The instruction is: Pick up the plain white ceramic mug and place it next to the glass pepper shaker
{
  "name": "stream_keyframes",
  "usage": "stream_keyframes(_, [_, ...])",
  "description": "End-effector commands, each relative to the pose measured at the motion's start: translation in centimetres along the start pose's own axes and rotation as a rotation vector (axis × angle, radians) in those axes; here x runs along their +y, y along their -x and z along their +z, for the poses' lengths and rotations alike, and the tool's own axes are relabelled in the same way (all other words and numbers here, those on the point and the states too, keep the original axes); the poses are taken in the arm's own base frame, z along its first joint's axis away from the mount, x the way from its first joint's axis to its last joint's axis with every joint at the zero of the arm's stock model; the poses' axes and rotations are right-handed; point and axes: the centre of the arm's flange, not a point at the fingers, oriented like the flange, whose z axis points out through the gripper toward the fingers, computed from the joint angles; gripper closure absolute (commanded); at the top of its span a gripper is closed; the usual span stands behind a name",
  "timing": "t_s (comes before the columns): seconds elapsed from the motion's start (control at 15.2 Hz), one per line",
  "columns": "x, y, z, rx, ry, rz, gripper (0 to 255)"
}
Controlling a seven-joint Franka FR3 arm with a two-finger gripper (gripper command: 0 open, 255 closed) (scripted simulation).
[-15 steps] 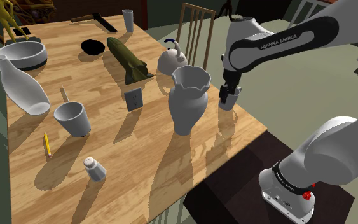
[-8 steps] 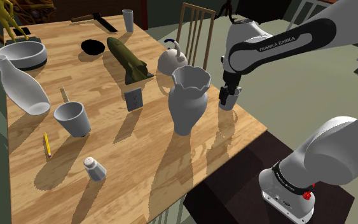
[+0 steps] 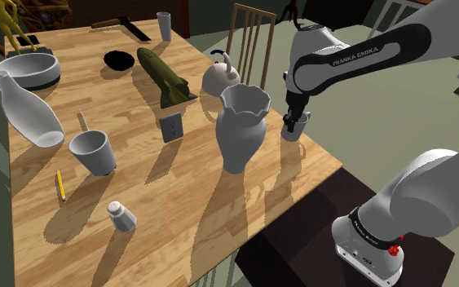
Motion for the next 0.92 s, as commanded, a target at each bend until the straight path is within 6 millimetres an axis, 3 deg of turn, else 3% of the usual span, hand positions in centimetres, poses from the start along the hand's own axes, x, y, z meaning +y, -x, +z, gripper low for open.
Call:
stream_keyframes(0.0, [0.0, 0.0, 0.0, 0.0, 0.0, 0.0, 255])
stream_keyframes(0.13, [0.0, 0.0, 0.0, 0.0, 0.0, 0.0, 255])
stream_keyframes(0.86, [0.1, 1.0, -5.7, 0.0, 0.0, 0.0, 255])
